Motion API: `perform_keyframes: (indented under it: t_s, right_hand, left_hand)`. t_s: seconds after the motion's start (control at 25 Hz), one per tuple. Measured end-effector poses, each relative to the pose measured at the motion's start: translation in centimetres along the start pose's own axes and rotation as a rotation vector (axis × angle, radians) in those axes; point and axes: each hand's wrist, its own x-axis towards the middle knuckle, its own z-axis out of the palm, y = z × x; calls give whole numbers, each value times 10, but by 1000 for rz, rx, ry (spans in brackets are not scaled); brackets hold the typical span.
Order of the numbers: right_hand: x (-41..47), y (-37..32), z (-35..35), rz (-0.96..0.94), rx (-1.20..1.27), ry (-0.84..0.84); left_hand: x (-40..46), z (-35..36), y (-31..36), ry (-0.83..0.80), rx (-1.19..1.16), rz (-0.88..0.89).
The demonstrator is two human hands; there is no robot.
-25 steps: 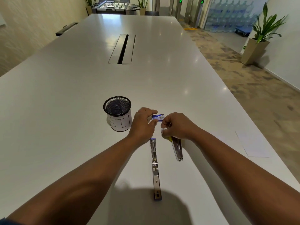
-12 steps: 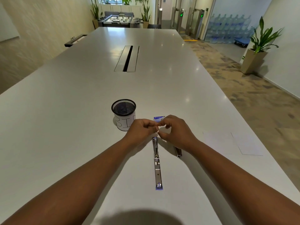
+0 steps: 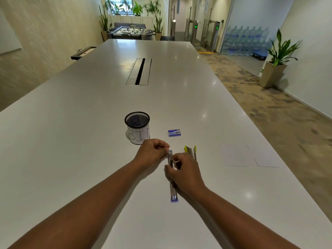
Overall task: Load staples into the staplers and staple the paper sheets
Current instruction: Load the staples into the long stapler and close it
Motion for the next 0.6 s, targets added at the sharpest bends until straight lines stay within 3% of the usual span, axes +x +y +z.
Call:
perform_keyframes:
  t_s: [0.08,0.6]
  right_hand:
    - [-2,5,5,-9,-18,32]
    - [-2,10,11,-37,24,116]
  left_hand:
    - [-2,-3,2,-20,178,51]
    - [-4,3,15,-111,553,157]
